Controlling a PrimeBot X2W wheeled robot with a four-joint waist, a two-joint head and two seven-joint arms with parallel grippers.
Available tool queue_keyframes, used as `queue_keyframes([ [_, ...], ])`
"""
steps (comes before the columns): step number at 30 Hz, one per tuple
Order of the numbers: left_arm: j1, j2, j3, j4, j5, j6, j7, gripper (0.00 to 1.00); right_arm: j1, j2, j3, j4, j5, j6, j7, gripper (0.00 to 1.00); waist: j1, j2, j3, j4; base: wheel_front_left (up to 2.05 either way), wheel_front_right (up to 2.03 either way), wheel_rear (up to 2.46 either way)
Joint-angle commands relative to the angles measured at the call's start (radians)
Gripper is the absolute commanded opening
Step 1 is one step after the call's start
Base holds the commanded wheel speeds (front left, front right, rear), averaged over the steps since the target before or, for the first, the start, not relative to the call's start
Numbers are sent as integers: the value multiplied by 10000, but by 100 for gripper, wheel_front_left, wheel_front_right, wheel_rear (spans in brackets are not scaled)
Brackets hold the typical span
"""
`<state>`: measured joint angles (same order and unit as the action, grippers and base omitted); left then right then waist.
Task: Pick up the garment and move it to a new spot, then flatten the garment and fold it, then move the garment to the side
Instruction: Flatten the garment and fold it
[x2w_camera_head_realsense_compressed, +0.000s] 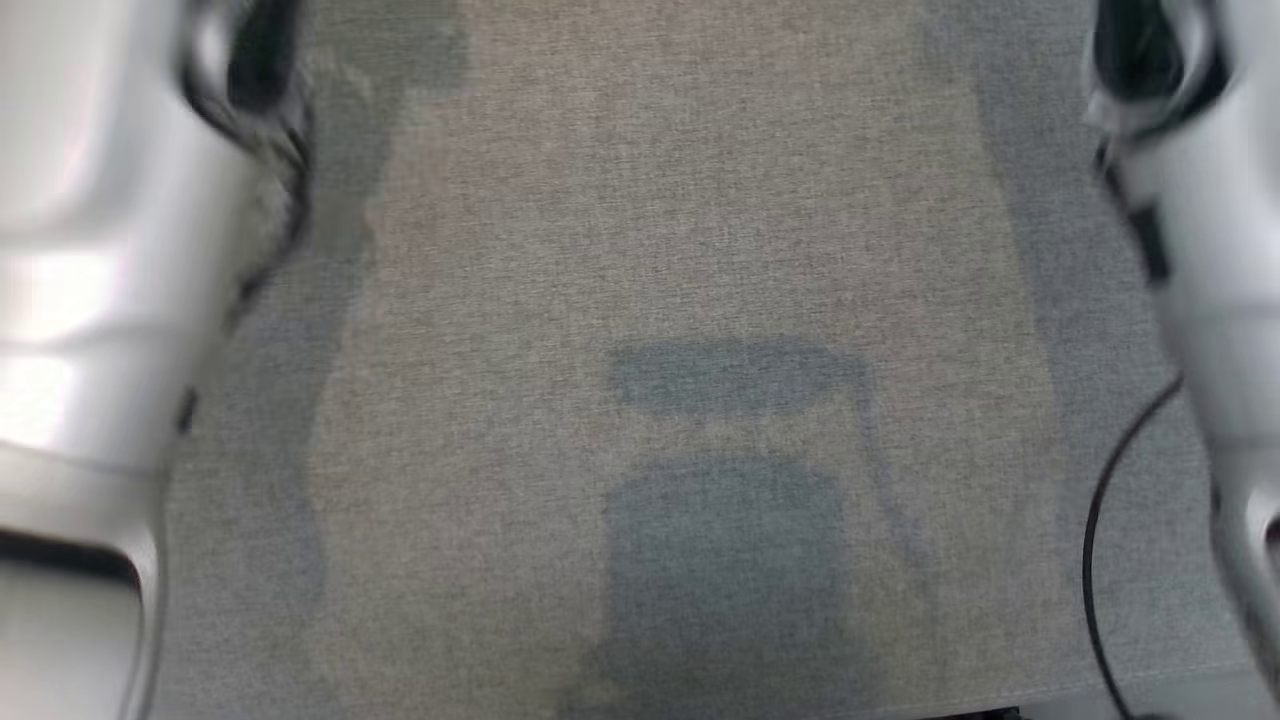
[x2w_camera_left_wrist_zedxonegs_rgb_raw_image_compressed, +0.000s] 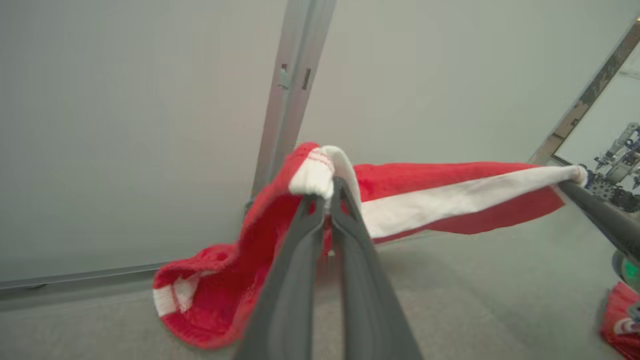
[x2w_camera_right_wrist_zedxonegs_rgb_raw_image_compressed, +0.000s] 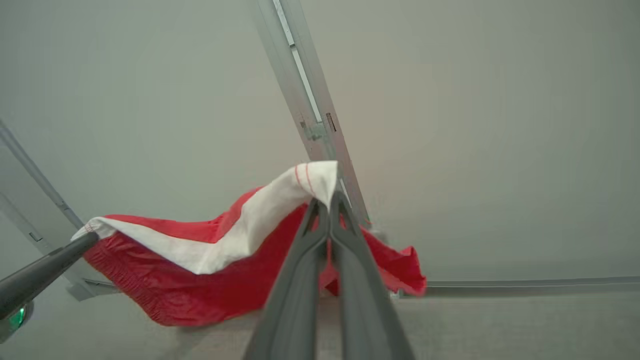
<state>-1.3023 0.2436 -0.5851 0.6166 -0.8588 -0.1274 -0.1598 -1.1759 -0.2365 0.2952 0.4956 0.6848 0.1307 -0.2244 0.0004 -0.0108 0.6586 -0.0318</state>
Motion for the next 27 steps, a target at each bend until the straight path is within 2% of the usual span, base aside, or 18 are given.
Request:
queue_keyframes([
  [1,501,267,-255,-163,-175,-44,-203,0,691,-194,232,-181,202,-2,-119,0,-4,108,55,-85,0,0,0],
  [5,2380,794,-1112,-923,-1343,-38,-745,0,3202,-1108,1072,-1201,923,0,-345,0,-4,108,-179,84,0,0,0],
  [9,4249,1417,-1760,-1503,-1853,-39,-980,0,5577,-1728,1129,-1945,1530,-3,-385,0,-4,108,-837,205,0,0,0],
  [11,5108,1582,-1926,-1830,-1830,-39,-999,0,6526,-1921,944,-2389,1581,-3,-378,0,-4,108,-1267,252,0,0,0],
  [14,6409,1706,-1624,-2405,-1343,-40,-1019,0,7902,-2136,838,-2994,1595,-3,-379,0,-4,108,-1974,299,0,0,0],
  [18,8758,1510,-945,-2943,-194,-31,-1022,0,9652,-2336,788,-3430,1495,-2,-383,0,-4,108,-3008,225,0,0,0],
  [21,10684,1140,-278,-3322,392,157,-1020,0,11008,-2387,709,-3579,1610,-3,-387,0,-4,108,-3728,170,0,0,0],
  [27,13505,296,1001,-3959,862,483,-1026,0,13296,-2613,791,-3638,1972,-11,-392,0,-4,108,-4674,273,0,0,0],
])
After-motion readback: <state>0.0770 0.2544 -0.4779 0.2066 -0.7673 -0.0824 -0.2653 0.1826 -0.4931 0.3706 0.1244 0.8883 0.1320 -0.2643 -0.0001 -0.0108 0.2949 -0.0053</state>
